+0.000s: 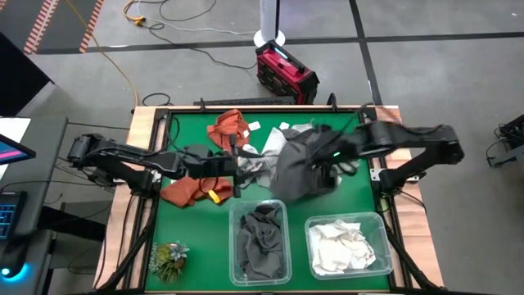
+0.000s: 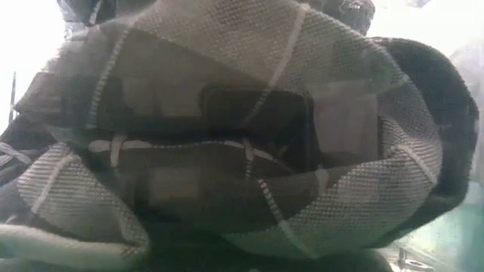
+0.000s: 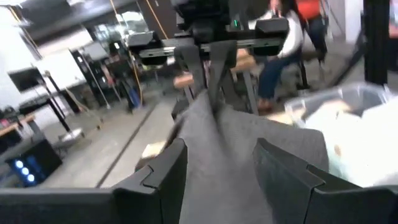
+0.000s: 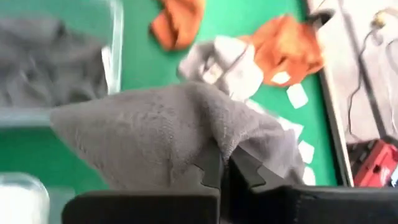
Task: Sort towels by color in basket
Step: Put the dark grey towel into the left transparent bin
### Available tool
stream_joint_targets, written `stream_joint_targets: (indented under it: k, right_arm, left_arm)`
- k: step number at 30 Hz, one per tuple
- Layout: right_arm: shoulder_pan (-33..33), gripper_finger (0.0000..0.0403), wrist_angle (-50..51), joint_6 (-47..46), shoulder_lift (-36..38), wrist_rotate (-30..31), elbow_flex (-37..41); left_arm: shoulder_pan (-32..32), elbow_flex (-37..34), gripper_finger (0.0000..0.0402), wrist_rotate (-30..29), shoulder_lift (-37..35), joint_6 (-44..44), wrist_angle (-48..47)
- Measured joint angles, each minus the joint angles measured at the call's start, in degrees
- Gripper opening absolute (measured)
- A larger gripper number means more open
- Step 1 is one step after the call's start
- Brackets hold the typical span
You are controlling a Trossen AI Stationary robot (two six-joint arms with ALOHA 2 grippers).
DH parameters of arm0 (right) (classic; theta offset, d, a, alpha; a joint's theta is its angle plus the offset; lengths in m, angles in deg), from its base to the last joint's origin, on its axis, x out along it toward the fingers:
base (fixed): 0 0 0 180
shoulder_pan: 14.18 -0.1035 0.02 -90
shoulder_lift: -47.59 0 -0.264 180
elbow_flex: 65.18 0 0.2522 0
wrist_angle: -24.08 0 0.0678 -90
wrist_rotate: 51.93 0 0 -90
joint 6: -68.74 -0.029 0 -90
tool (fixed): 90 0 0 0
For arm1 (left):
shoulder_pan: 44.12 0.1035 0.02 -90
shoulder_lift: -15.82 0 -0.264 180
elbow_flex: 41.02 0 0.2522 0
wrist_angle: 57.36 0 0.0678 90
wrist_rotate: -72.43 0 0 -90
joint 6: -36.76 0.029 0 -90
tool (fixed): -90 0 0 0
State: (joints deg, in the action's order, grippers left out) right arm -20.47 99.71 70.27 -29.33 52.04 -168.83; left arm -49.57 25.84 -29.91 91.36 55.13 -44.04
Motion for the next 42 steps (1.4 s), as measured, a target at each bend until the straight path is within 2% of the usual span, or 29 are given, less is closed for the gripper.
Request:
stream_joint_targets:
  k: [4, 10, 15, 22, 28, 31, 36, 39, 42]
  right_arm:
    - [-0.3, 0.0025, -2.7, -1.1, 2.9, 3.3, 0.0]
    - [-0.9, 0.0025, -11.7, 0.3, 3.5, 6.0, 0.1]
    - [-0.8, 0.0025, -17.0, 4.3, 2.1, 6.1, 0.1]
    - [-1.9, 0.0025, -20.5, 7.6, 1.3, 5.9, 0.1]
    - [-5.0, 0.0025, -24.9, 9.7, 2.0, 5.8, 0.1]
    - [-6.3, 0.0026, -27.0, 10.9, 3.3, 5.8, 0.1]
    - [-8.1, 0.0028, -31.2, 13.0, 5.9, 5.7, 0.1]
    - [-9.6, 0.0034, -34.0, 15.9, 7.3, 5.7, 0.1]
    - [-10.7, 0.0051, -37.3, 17.3, 8.1, 5.7, 0.1]
  left_arm:
    - [0.0, 1.5, 0.0178, 0.0, 2.9, -0.1, 6.5]
    - [0.4, 9.6, 0.0209, -0.1, 8.1, -0.1, 6.8]
    - [2.1, 16.9, 0.0243, -0.1, 13.1, 0.3, 3.9]
    - [4.9, 26.6, 0.0279, 3.0, 20.1, -2.8, -6.9]
    - [6.1, 28.9, 0.0282, 3.4, 22.7, -4.5, -9.3]
    - [5.8, 28.9, 0.0279, 6.0, 22.7, -3.9, -9.3]
    - [4.3, 28.9, 0.0232, 6.5, 22.7, -0.9, -8.3]
    - [3.7, 28.9, 0.0166, 6.5, 22.7, 0.8, -7.6]
    - [3.2, 28.9, 0.0071, 6.6, 22.6, 3.0, -7.6]
